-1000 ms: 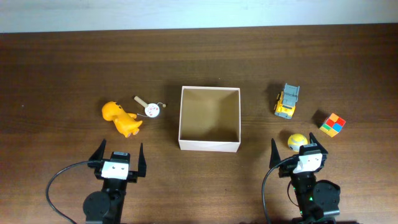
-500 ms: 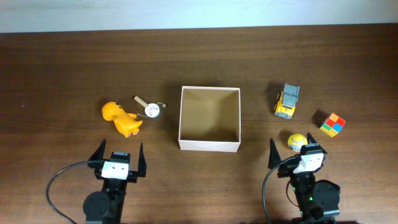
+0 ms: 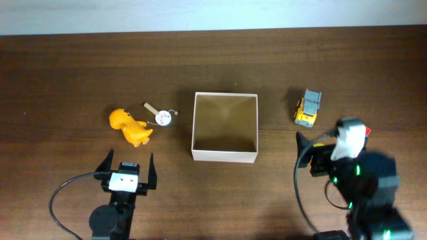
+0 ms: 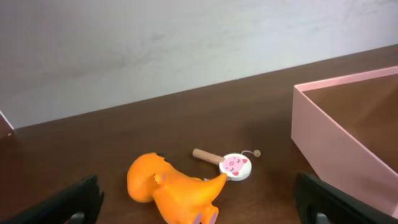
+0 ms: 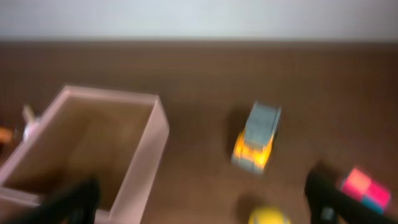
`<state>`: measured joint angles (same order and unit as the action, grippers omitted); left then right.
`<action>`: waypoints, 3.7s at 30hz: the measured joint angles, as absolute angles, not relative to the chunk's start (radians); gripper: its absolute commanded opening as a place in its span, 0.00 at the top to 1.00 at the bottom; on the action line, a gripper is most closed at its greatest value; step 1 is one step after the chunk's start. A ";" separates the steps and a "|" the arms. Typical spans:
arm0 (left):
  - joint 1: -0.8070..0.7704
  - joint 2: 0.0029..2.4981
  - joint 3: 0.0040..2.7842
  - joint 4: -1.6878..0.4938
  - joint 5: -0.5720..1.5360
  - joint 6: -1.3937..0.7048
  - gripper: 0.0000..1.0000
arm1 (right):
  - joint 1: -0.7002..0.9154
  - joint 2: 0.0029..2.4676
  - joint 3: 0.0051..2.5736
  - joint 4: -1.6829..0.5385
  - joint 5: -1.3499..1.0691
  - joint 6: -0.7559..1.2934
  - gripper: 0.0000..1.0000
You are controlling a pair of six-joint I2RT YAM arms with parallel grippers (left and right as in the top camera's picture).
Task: Pack container
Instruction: 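Move the right gripper over the yellow-grey toy truck, then lower the right gripper and grasp the toy truck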
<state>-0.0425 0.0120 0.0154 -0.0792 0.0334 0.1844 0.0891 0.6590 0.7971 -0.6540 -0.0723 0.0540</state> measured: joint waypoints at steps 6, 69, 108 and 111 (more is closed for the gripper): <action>-0.043 0.011 0.015 -0.080 0.033 0.184 0.01 | 0.090 1.158 1.221 -0.869 -0.118 0.054 0.01; -0.043 0.011 0.015 -0.080 0.033 0.184 0.01 | -0.128 1.960 1.297 -0.580 -0.119 0.221 0.20; -0.043 0.011 0.015 -0.080 0.033 0.184 0.01 | -0.123 2.011 1.306 -0.623 -0.070 -0.114 0.41; -0.043 0.011 0.015 -0.080 0.033 0.184 0.01 | -0.123 2.014 1.310 -0.614 -0.065 -0.118 0.46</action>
